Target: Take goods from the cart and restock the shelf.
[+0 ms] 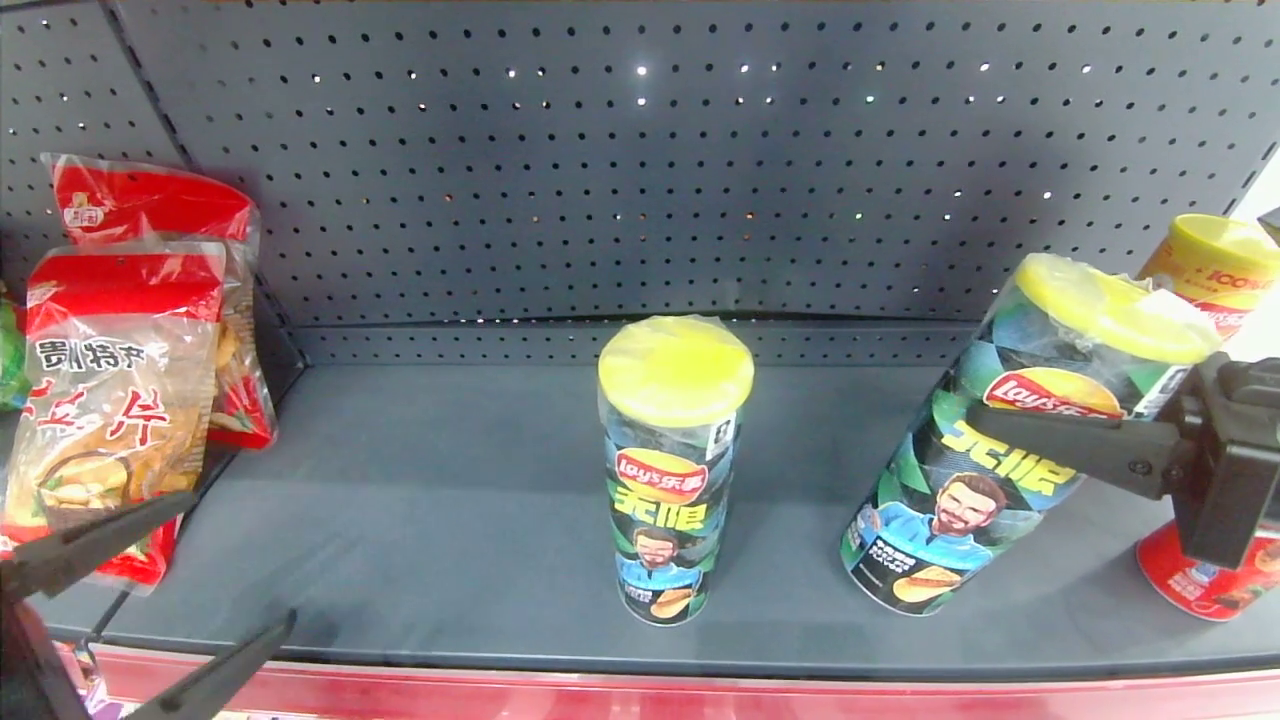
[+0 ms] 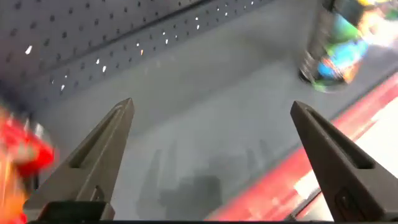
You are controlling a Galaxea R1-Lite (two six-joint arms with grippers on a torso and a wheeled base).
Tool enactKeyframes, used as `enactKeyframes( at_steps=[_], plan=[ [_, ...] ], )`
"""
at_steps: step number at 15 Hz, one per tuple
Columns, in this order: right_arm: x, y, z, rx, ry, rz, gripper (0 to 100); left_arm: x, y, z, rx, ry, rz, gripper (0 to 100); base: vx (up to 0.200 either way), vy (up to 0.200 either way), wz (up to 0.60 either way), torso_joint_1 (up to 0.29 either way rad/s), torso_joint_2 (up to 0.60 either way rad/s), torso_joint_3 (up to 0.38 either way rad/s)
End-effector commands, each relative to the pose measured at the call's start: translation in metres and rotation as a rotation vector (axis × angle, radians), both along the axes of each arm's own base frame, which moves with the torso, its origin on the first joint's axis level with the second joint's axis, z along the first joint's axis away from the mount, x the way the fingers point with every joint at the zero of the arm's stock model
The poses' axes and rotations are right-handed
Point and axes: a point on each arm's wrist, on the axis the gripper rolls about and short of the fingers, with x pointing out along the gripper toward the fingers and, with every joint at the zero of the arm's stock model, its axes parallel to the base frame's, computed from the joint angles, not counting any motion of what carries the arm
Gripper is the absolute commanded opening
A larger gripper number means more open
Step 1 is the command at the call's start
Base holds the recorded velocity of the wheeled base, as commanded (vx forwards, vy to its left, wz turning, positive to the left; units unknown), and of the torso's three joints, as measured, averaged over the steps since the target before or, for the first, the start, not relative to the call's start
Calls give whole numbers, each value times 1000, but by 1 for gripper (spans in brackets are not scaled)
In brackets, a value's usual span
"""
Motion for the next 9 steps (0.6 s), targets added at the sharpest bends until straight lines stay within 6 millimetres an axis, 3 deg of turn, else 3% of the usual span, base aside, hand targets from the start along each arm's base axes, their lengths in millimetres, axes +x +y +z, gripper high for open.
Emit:
enactKeyframes(
  at_steps=[1,3,6,9],
  plan=[
    [-1,0,1,2,-4,0,0,-34,3,-15,-6,-49,127,100,0,0,0,0,0,0],
    [-1,-1,1,4,-7,-3,0,-64,1,-31,-152,15,219,100,0,0,0,0,0,0],
    [-5,-5,4,16,-33,-17,0,-99,-2,-53,-162,76,324,100,0,0,0,0,0,0],
    [-9,-8,1,17,-30,-20,0,-100,3,-55,-156,99,543,100,0,0,0,0,0,0]
  ],
)
